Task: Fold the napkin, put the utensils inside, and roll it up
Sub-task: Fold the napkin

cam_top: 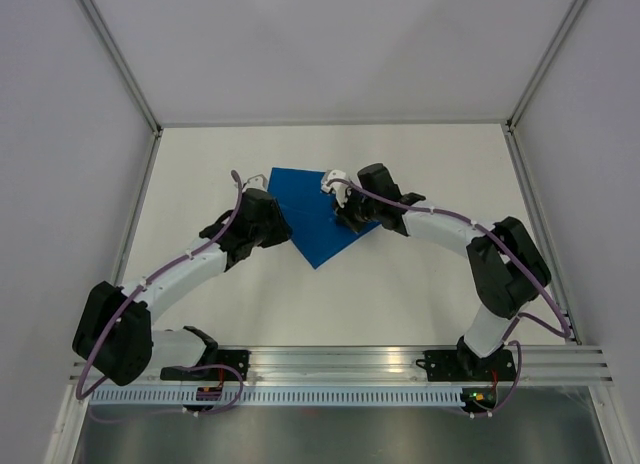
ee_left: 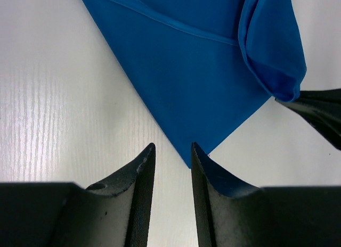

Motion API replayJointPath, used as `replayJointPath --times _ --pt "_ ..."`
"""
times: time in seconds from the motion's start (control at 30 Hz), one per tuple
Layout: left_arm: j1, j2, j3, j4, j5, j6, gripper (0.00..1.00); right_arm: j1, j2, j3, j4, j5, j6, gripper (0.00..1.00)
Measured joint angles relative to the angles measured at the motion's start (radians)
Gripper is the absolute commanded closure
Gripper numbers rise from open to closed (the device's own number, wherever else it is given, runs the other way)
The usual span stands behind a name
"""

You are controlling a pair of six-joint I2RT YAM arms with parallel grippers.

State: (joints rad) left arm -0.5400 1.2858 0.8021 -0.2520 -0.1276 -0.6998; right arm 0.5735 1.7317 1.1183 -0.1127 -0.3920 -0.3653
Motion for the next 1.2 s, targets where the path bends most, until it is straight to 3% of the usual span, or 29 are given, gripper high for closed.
replayJointPath --times 0.87,1.07,1.2 --pt "0.024 -0.032 -0.071 0.023 0.033 -0.007 0.63 0.198 0.138 -0.009 -0.016 0.070 -0.076 0.93" --pt "0.024 -0.055 -0.086 0.023 0.034 -0.007 0.58 0.201 0.168 0.040 -0.032 0.067 -0.069 0.87" --pt "0.024 -0.084 -0.091 0.023 0.034 -0.006 0.55 0.201 0.187 0.085 -0.054 0.047 -0.055 0.78"
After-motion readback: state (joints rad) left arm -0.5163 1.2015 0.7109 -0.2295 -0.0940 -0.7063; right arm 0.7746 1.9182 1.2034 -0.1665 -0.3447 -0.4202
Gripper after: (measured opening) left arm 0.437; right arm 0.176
